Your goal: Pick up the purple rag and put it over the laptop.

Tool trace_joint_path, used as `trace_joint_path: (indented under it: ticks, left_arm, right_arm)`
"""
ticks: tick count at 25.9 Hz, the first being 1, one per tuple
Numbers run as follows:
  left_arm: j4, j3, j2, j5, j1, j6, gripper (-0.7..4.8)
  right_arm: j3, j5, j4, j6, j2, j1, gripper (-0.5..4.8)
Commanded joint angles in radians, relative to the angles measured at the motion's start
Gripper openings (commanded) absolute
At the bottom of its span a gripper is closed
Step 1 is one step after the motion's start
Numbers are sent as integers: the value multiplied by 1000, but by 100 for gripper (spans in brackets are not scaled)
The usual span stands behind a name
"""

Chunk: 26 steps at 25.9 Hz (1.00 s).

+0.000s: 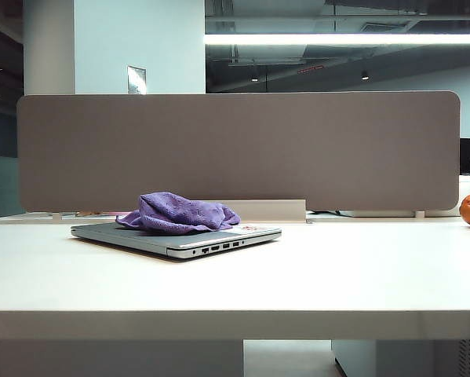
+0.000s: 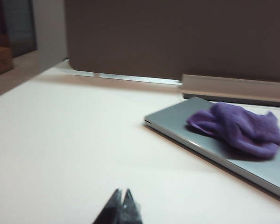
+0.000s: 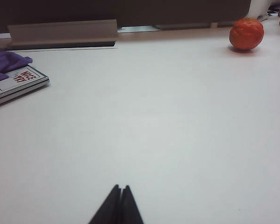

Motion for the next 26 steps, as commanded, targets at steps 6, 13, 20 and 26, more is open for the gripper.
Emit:
trace_joint_path:
  ticks: [6,13,20,26]
  left_arm:
    - [5,-2,-15,66,0,34,-6]
    - [4,-2,-15,66,-2,17,-6]
    - [4,-2,-15,69,-2,19,-6]
    - [4,-2,-15,69,-2,19,-6]
  right_arm:
    - [-4,2,11,-2,-2,0,22]
    - [-4,2,11,-2,-2,0,22]
    - [-4,2,11,-2,-2,0,22]
    - [-4,2,11,-2,-2,0,22]
